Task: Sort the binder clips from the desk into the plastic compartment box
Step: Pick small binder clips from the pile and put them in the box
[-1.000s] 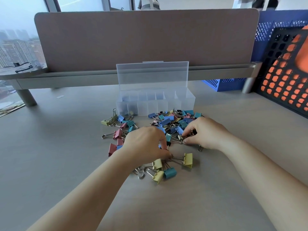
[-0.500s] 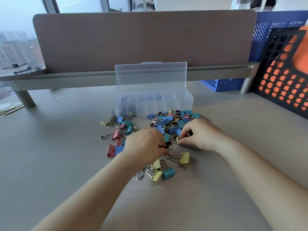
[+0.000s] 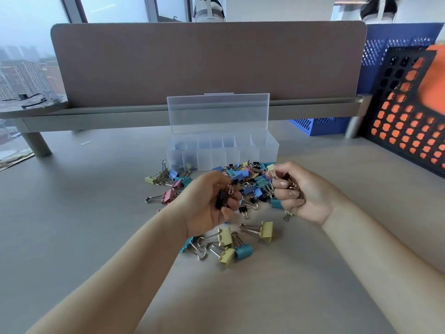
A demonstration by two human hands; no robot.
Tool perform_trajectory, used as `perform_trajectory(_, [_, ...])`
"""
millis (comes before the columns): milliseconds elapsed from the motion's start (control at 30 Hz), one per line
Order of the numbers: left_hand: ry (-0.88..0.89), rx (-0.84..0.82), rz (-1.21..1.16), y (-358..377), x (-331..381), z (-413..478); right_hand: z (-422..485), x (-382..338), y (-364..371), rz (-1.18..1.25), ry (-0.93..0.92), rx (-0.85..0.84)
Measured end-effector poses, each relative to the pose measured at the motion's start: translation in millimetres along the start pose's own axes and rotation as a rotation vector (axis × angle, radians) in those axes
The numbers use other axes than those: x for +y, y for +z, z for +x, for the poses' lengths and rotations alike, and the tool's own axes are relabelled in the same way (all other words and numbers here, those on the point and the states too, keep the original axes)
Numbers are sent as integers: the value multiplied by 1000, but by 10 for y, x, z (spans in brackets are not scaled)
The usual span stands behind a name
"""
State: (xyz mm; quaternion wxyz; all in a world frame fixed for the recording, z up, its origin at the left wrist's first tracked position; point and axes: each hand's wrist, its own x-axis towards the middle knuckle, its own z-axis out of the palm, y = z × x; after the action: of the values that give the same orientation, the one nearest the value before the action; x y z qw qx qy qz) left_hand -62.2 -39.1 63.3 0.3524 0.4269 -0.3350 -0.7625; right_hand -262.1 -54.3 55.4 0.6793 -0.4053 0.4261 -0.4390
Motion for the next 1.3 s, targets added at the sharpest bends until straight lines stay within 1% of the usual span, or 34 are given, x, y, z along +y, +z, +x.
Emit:
perform_trajectory(67, [-6,-48,-22,2,-6,-5,-27,-6,-2,143,26,-52])
perform_trajectory(133, [26,-30,26,16,-32,-6,-59,-18,-24,227,14,-88])
perform_trajectory(200, [114,25,170,18,-68,3,-98,-24,-65,210,-8,-93])
perform_trajectory(233, [179,62,304,19,-88,12,-117,-21,-92,162,-21,-80])
perform_trajectory(300, [325,163,678,22,-127,33,-169,-11,-144,-23,-64,-19])
perform_trajectory(367, [453,232,1011,13,-162,89,-230,5,-175,-309,-123,61])
perform_trajectory(467, [544,248,1277,1,-216,162,-272,30,-221,-700,-193,153])
perform_trajectory(567, [575,306,1564,-4,-246,160,-285,25,-290,-890,-259,155])
perform_trajectory(667, [603,307,1763,-14,-234,134,-303,-34,-354,-1049,-250,81])
perform_trajectory(733, [612,298,1816,-22,-217,128,-301,-49,-380,-1179,-224,39])
perform_trajectory(967, [629,289,1871,-19,-215,134,-230,-4,-397,-1517,-162,86])
perform_trajectory(1033, [618,296,1881,-38,-220,156,-232,2,-378,-1583,-158,95])
perform_trajectory(1100, [609,303,1894,-50,-227,168,-236,11,-366,-1592,-171,90])
perform_trajectory(1200, [591,280,1847,-44,-235,158,-237,23,-326,-1435,-245,60])
perform_trajectory(1233, [590,251,1753,-44,-234,159,-232,29,-295,-1333,-274,77])
perform_trajectory(1267, [594,221,1604,-45,-228,160,-223,44,-254,-1176,-290,99])
perform_trajectory(1300, [588,199,1424,-43,-216,154,-219,59,-198,-949,-280,100])
